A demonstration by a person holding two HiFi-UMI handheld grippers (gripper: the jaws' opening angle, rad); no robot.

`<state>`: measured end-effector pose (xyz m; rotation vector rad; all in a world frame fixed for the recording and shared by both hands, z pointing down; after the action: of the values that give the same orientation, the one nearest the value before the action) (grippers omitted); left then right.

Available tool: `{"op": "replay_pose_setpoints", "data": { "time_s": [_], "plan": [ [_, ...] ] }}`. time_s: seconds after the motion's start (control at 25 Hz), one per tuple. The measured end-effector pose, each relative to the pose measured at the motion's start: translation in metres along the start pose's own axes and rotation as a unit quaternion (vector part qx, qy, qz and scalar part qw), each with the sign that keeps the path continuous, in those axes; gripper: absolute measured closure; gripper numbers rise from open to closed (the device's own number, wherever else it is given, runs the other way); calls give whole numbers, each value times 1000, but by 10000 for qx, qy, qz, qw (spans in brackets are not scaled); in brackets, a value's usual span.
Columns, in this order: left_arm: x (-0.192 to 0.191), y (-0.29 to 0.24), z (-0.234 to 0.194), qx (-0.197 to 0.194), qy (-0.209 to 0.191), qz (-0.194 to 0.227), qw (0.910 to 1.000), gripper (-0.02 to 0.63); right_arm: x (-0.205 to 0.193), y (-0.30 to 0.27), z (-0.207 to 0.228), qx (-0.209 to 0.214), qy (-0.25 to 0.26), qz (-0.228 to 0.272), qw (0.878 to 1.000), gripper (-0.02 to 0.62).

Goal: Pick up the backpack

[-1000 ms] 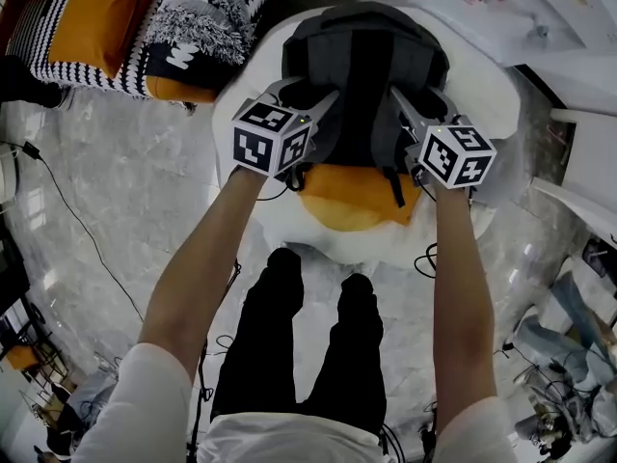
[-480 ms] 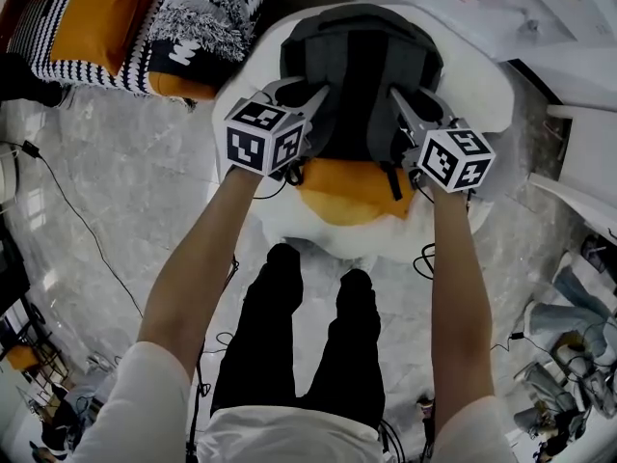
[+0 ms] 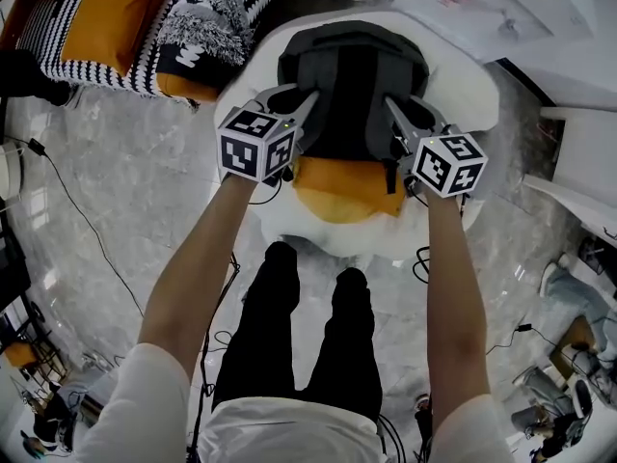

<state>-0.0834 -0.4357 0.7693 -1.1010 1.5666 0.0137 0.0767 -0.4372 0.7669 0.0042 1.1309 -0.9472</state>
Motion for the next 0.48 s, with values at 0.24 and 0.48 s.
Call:
{"op": "replay_pose_setpoints", "data": {
  "time_s": [0.24, 0.48],
  "plan": [
    [0, 18, 16, 91, 3, -90, 9999, 565, 1, 21, -10, 77, -34, -82, 9999, 531],
    [-4, 36, 34, 177, 84, -189, 9996, 568, -2, 44, -21, 114, -29, -164, 9998, 541]
  ]
}}
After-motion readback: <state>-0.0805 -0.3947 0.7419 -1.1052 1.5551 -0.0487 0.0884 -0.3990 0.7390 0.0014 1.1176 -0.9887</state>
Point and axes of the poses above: the fingertips, and each gripper's own axes: y backward along the fingers, z to its right, x out of its top, the point moved 2 cm from there along y, backward along the fingers, and after that the axes turned 3 degrees about -y, right-handed, at the moved point
